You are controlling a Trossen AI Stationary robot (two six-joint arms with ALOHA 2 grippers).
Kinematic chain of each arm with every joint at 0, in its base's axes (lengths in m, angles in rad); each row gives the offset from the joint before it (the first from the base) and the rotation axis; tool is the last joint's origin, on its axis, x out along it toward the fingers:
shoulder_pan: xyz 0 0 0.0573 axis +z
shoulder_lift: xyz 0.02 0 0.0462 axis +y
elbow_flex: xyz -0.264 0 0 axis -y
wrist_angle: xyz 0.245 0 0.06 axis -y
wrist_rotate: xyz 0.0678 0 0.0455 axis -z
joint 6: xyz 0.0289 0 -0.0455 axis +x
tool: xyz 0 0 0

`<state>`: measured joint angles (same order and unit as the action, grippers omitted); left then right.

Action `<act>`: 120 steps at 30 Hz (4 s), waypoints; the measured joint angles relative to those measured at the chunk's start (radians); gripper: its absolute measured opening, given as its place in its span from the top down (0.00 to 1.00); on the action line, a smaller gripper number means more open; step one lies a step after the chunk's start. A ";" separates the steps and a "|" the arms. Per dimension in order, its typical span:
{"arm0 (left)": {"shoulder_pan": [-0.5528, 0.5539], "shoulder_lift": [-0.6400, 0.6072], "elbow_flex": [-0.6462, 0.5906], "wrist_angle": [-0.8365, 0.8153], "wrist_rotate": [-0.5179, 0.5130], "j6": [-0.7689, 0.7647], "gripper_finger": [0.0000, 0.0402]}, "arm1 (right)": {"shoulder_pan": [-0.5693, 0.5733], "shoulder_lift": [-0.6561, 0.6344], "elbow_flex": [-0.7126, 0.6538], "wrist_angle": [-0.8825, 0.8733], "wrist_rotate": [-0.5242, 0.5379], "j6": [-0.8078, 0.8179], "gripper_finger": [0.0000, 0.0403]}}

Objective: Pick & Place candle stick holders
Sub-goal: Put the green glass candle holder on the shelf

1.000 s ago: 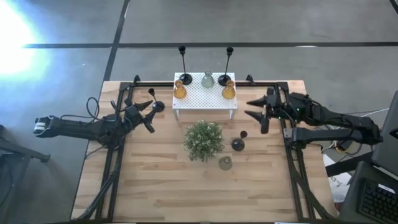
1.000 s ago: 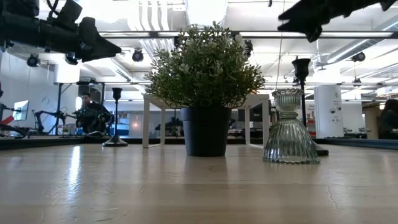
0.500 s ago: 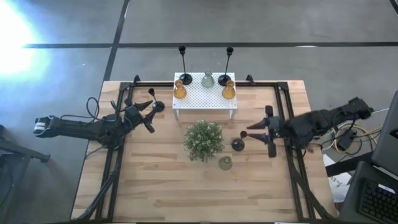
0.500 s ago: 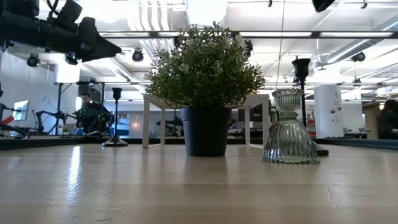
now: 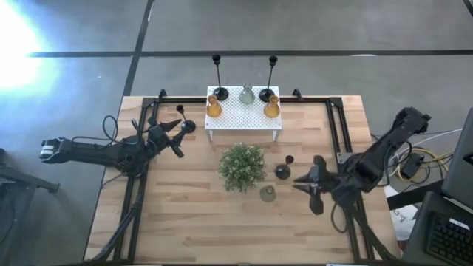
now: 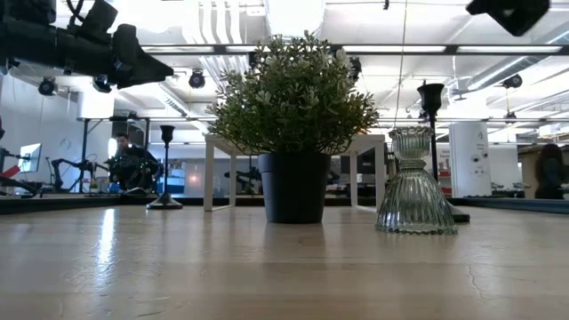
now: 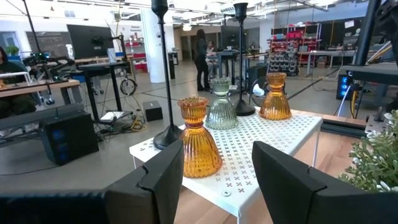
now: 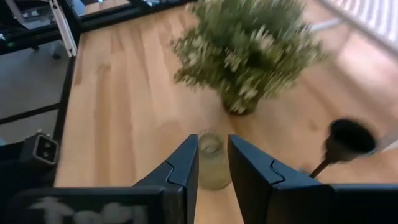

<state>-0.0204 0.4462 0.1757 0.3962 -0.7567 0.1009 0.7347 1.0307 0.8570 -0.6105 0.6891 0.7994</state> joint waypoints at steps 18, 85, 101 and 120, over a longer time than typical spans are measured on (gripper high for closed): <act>0.000 0.000 0.000 -0.001 0.007 0.000 0.51 | 0.048 0.428 -0.002 0.001 0.072 0.439 0.72; 0.000 0.002 0.000 -0.062 0.008 -0.052 0.51 | -0.263 0.169 0.147 0.373 -0.015 -0.341 0.70; 0.000 0.002 0.000 -0.062 0.008 -0.052 0.51 | -0.688 0.434 0.565 0.138 -0.284 -0.652 0.70; 0.000 0.002 0.000 -0.069 0.008 -0.052 0.51 | -0.983 0.656 0.611 0.274 -0.435 -0.687 0.70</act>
<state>-0.0200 0.4484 0.1757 0.3271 -0.7490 0.0486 -0.2483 1.6872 1.4677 -0.3361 0.2545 0.1128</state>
